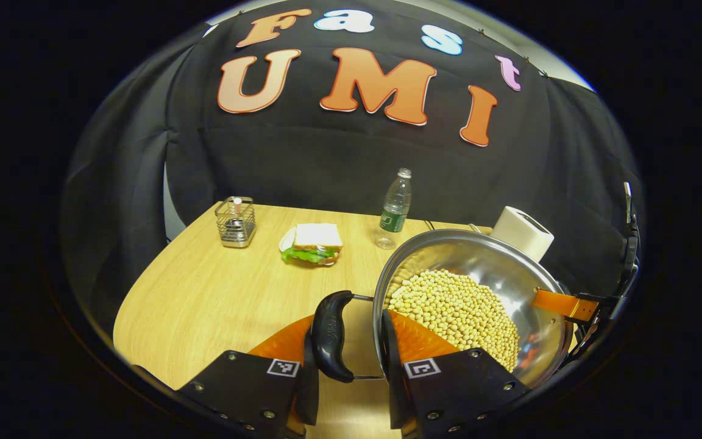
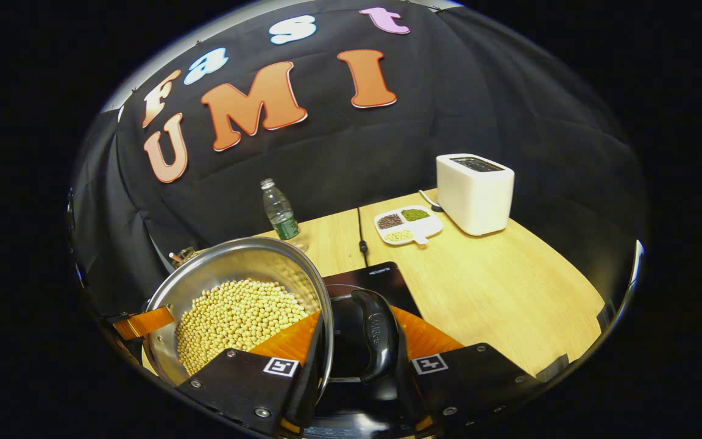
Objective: First push the handle of the pot to place it horizontally, then grasp the pot with both hands and set it on the induction cooktop.
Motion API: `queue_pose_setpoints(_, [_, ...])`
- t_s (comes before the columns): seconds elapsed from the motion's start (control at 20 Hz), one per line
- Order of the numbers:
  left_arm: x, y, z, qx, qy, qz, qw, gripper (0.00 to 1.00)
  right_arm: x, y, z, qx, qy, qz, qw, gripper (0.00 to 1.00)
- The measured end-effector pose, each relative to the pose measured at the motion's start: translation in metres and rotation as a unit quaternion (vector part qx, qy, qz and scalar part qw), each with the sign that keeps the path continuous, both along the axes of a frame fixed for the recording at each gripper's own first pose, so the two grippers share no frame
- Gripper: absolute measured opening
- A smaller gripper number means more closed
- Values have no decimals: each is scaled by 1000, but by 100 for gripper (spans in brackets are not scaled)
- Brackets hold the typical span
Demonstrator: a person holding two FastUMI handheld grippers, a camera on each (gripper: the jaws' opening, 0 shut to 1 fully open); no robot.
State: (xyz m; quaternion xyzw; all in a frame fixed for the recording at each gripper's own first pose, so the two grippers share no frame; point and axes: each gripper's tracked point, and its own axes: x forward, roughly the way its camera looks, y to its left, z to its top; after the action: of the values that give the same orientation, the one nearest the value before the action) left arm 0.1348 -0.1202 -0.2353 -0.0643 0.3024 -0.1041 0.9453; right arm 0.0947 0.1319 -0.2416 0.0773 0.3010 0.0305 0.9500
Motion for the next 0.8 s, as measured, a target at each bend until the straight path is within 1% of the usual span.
queue_pose_setpoints(0.15, [1,-27,-4,-1,7,-13,1000,46,1,-24,-3,-1,2,-14,1000,53])
queue_pose_setpoints(0.2, [1,-36,-5,-1,8,-17,1000,48,1,-31,-5,-1,1,-19,1000,53])
queue_pose_setpoints(0.35, [1,-54,-10,1,14,-27,1000,47,4,-46,-7,0,3,-28,1000,53])
queue_pose_setpoints(0.55, [4,-66,-17,2,25,-32,999,47,8,-54,-17,0,12,-32,999,53])
queue_pose_setpoints(0.6, [6,-68,-20,2,28,-32,999,48,9,-54,-19,0,15,-32,999,53])
queue_pose_setpoints(0.8, [10,-69,-30,2,39,-31,999,47,15,-53,-27,-1,24,-32,999,53])
